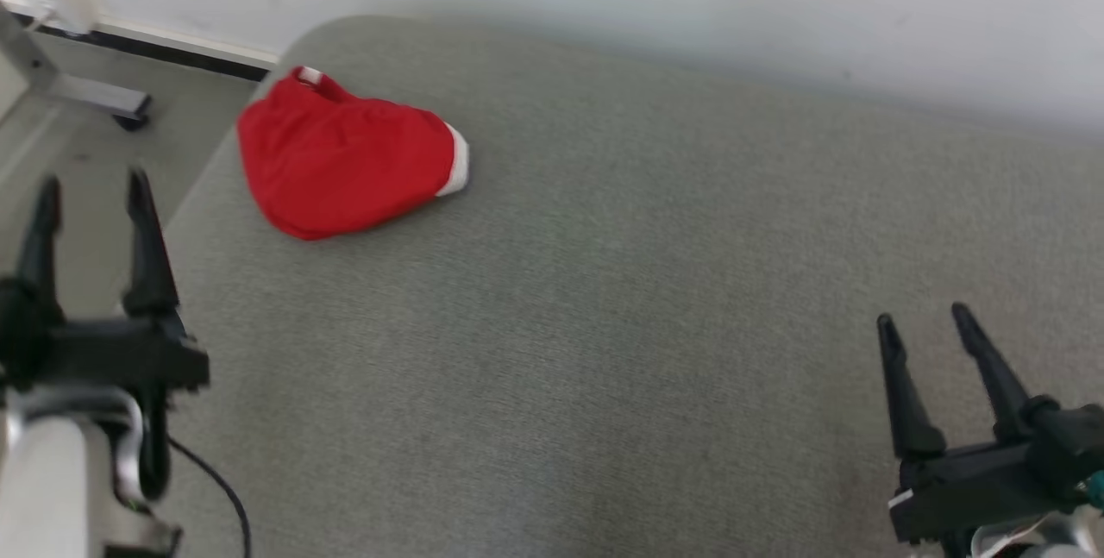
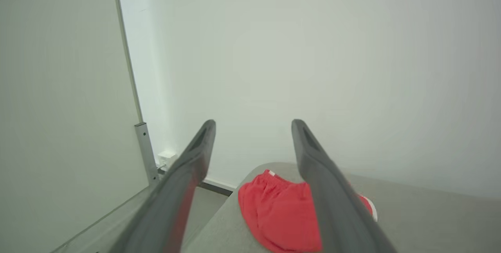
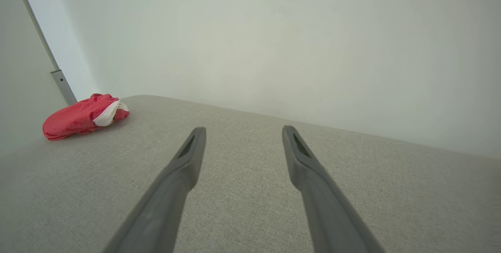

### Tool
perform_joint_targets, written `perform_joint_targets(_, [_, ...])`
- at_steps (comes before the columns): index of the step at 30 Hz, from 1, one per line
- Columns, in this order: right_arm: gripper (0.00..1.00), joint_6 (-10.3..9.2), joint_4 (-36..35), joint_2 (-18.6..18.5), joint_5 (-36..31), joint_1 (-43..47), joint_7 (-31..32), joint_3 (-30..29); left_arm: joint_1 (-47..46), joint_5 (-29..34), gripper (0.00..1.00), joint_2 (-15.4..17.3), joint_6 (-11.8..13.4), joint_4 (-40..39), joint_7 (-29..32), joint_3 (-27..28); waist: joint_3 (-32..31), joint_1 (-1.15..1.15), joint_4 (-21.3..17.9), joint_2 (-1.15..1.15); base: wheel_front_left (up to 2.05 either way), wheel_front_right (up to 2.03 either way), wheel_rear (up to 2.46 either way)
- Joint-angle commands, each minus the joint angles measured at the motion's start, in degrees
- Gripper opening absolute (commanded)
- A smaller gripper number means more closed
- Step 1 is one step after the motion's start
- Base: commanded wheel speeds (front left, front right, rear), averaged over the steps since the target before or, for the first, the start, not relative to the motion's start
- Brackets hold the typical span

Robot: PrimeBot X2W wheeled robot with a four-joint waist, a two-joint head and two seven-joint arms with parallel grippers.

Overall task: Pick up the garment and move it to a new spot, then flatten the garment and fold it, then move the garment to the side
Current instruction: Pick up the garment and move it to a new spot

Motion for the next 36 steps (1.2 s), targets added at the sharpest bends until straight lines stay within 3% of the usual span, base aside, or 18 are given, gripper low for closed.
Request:
perform_joint_targets(1, [1.0,-0.15,-1.05,-0.59,-0.45,-1.27,0.21,-0.9,-4.28,-0.5,1.0,1.18,-0.28,1.06,0.49,-0.01,6.85,-0.01,-6.87,-0.01,0.0,0.0,0.0])
perform_joint_targets(9, [1.0,-0.15,-3.38,-0.8,-1.06,-3.33,0.39,-3.45,-18.59,-1.09,1.0,6.97,-0.67,6.25,4.16,-0.11,13.78,-0.01,-13.72,-0.01,0.0,0.0,0.0])
perform_joint_targets(17, [1.0,-0.15,-4.19,-0.1,-1.62,-4.76,-0.06,-4.66,-26.35,-2.15,1.0,10.45,-0.79,14.27,8.07,-0.45,17.19,-0.01,-17.06,-0.01,0.0,0.0,0.0])
perform_joint_targets(36, [1.0,-0.15,-3.18,0.15,-1.25,-6.75,-0.87,-4.87,-30.65,-6.39,1.0,15.53,-1.38,41.88,20.99,-2.4,18.68,-0.01,-21.33,-0.01,0.0,0.0,0.0])
